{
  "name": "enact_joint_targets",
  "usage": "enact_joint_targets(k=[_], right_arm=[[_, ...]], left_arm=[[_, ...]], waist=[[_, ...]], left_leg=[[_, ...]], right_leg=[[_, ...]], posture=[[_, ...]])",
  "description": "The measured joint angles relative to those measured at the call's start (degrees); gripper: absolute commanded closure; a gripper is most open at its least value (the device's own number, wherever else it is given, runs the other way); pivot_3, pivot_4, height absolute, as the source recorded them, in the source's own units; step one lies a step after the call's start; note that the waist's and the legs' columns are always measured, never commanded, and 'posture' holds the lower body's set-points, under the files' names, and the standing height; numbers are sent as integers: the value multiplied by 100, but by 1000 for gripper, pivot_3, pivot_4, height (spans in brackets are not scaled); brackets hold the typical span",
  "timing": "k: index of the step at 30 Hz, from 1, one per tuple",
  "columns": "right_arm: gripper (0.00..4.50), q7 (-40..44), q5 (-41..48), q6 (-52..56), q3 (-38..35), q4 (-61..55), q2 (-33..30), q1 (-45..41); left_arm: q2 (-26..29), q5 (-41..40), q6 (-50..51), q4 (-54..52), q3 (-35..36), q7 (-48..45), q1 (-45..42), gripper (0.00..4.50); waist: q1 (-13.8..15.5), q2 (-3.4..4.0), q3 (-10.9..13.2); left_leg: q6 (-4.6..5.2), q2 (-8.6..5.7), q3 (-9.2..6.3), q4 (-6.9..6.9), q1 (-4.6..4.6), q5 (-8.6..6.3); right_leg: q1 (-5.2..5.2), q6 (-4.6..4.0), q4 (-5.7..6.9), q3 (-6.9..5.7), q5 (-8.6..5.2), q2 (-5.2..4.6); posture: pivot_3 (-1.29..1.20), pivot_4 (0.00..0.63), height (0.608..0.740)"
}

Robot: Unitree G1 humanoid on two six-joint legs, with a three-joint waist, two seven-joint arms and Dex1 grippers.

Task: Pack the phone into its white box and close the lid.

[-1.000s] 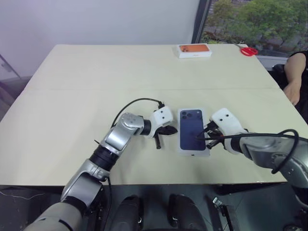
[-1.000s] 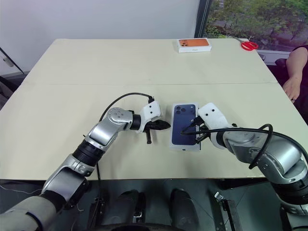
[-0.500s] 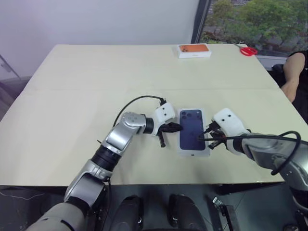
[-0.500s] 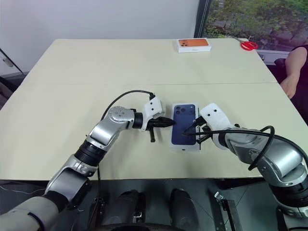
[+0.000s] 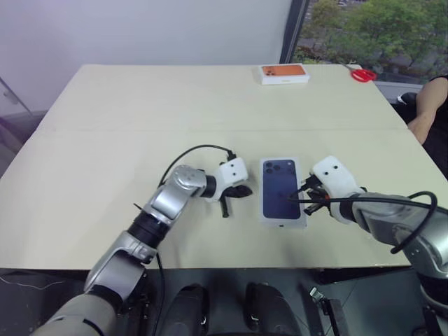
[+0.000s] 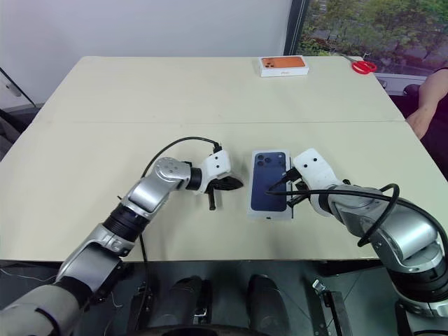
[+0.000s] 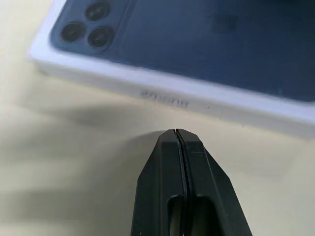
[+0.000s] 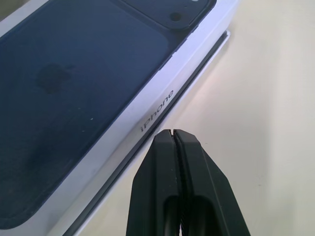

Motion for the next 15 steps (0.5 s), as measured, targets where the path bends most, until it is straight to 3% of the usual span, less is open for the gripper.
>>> enact_joint_targets(k=[15], right_arm=[[4432, 266, -469, 177, -2, -115, 181, 9]], left_arm=[[-602, -226, 138, 72, 359, 333, -5, 4500]], waist=[[0, 0, 0]], left_leg=[[0, 2, -2, 0, 1, 0]], right_leg=[[0, 1, 4, -1, 0, 2]], posture=[[0, 150, 740]])
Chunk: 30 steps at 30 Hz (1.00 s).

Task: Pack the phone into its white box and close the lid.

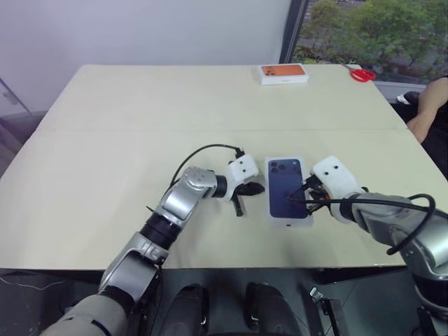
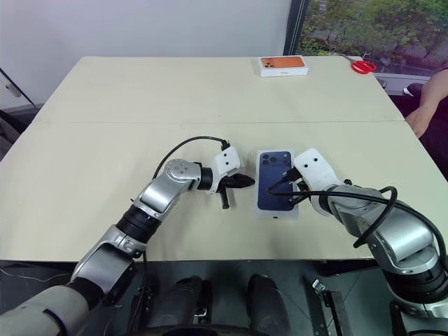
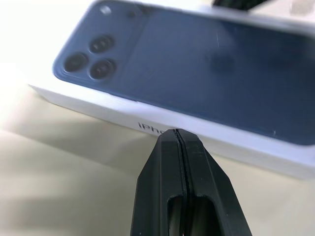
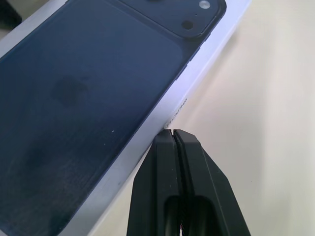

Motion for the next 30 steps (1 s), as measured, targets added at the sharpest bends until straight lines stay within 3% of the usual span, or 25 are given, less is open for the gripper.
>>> enact_joint_targets(k=[7, 19, 30], right_arm=[[4432, 155, -111, 19, 2, -42, 19, 0], [4432, 302, -354, 57, 2, -49, 51, -1], [4432, 433, -574, 57, 5, -48, 49, -49]], left_arm=[[-27, -76, -1, -48, 5, -9, 0, 4500], [625, 129, 69, -45, -159, -223, -135, 4500], [160, 353, 96, 181, -481, -59, -180, 4500]], waist=[[-13, 0, 0], [-2, 0, 0], [-9, 0, 0]], left_leg=[[0, 1, 0, 0, 2, 0], [0, -2, 0, 0, 2, 0], [0, -1, 0, 0, 2, 0]], right_leg=[[0, 0, 2, 0, 0, 3], [1, 0, 1, 1, 0, 1], [0, 0, 3, 0, 0, 2]], posture=[[0, 150, 740], [0, 150, 740], [0, 150, 740]])
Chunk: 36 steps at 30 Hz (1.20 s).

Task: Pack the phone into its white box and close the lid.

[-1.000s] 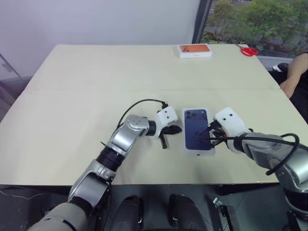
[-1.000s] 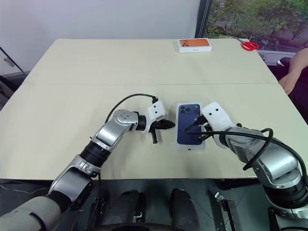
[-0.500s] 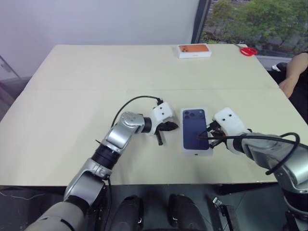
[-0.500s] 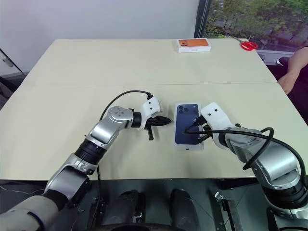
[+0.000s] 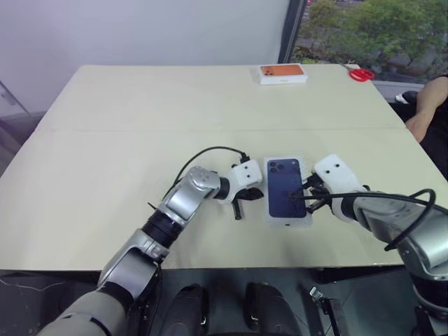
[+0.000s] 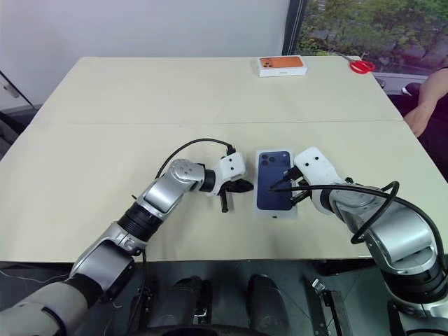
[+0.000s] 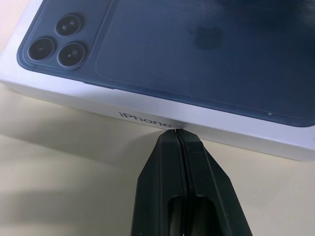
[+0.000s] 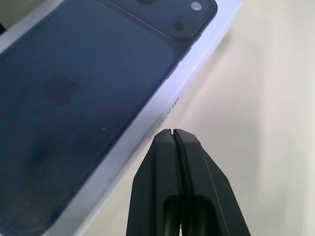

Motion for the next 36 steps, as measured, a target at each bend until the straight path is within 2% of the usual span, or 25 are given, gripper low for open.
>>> enact_joint_targets(k=[36], right_arm=[[4432, 227, -349, 221, -227, -112, 184, 84]], left_arm=[[-411, -296, 288, -125, 496, 255, 172, 4500]], waist=[[9, 0, 0]], left_leg=[[0, -1, 0, 0, 0, 0]], right_leg=[[1, 0, 0, 0, 0, -1]], posture=[[0, 150, 740]])
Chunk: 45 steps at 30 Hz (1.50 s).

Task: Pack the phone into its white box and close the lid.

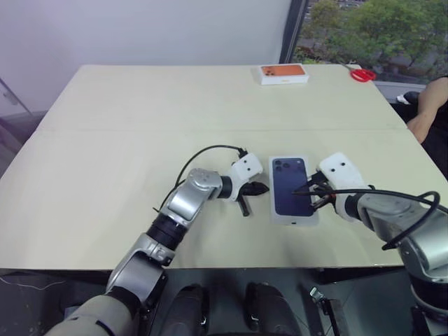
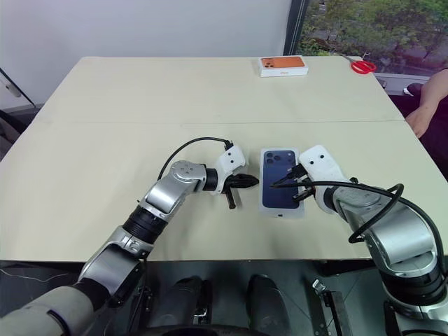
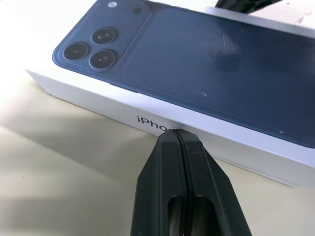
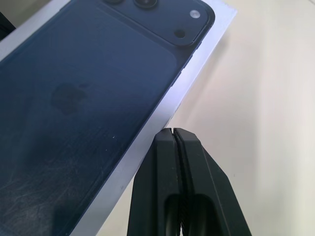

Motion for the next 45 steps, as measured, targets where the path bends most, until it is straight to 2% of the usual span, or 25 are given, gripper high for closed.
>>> enact_joint_targets(k=[8, 20, 23, 28, 30, 36, 45], right_arm=[[4432, 129, -10, 28, 21, 1, 106, 65], [4432, 177, -39, 12, 114, -47, 65, 65], [4432, 321, -28, 6, -52, -76, -109, 65], [4432, 645, 113, -74, -451, -350, -137, 116], [4432, 777, 227, -84, -486, -502, -109, 247], [4432, 865, 416, 41, -456, -813, -4, 717], [4432, 551, 362, 196, -423, -912, 329, 959]], left_arm=[[-164, -114, -1, -139, 15, -3, -3, 4500], [35, -106, -65, -183, -76, -26, 3, 4500], [-26, -266, -34, -95, 205, 79, -89, 4500], [-333, -285, -159, 386, 511, 486, -857, 4500], [-618, -173, -197, 1009, 502, 752, -1323, 4500], [-886, 300, -187, 2481, 105, 912, -1822, 4500], [-862, 698, -136, 2650, -227, 644, -2023, 4500]], waist=[[3, 0, 0], [-5, 0, -1], [5, 0, 0], [16, -1, 0], [38, -3, -1], [-16, -3, -1], [-4, -24, -21]], left_leg=[[0, -1, 0, 0, 0, 0], [0, -1, -1, 0, 2, 0], [0, -1, -1, 1, 1, 0], [1, -3, -2, 2, 1, 0], [1, -7, -4, 2, 2, -1], [3, -4, -5, 1, 5, -2], [3, 4, -11, 1, 16, -2]], right_leg=[[1, 0, -1, 0, 0, -1], [1, 0, 1, 0, 0, 1], [1, 0, 1, 0, 0, 0], [6, 3, -2, -2, -1, 1], [9, 4, -3, -4, -1, 1], [7, 6, 2, -5, -2, 5], [19, 5, 1, -6, -2, 9]], posture=[[0, 150, 740], [0, 150, 740], [0, 150, 740], [0, 150, 740], [0, 150, 740], [0, 150, 740], [0, 150, 740]])
